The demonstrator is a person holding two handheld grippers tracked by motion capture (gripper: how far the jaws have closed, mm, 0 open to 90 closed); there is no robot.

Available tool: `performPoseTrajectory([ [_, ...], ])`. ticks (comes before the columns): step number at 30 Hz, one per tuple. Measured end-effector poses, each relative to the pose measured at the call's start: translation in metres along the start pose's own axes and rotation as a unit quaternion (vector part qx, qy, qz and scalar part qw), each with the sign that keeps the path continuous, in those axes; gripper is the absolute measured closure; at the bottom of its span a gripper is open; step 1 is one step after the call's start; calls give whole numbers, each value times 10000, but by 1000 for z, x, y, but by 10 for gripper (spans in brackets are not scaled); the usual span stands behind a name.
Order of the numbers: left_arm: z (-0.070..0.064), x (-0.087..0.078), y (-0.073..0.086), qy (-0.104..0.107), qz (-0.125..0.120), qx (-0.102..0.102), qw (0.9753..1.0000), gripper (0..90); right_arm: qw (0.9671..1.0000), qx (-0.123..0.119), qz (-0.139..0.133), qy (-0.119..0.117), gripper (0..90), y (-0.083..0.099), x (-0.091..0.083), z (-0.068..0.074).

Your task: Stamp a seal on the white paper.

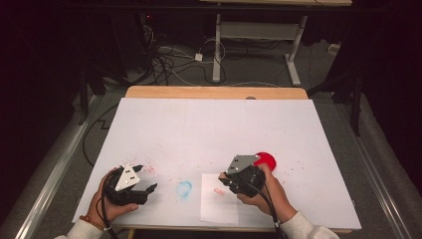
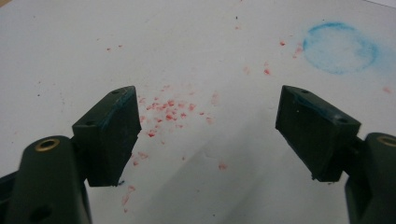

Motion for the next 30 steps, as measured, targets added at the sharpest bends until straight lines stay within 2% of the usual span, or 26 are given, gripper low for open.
performPoseTrajectory([
  [11,5,3,2,54,-34,-82,9999,212,9999,-28,-116,107,763,-4,-13,-9],
  [30,3,1,1,53,-53,-48,10000,212,9989,65,-263,373,762,-3,-31,-24],
])
Point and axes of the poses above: each handheld gripper's, and its own axes: x roughly forward along the jaws, y roughly out of its underside, z roughly to its left, the point moved 8 cm from there along x, roughly forward along the jaws, and after that the axes turned 1 degree about -y, right-handed, at the moved point
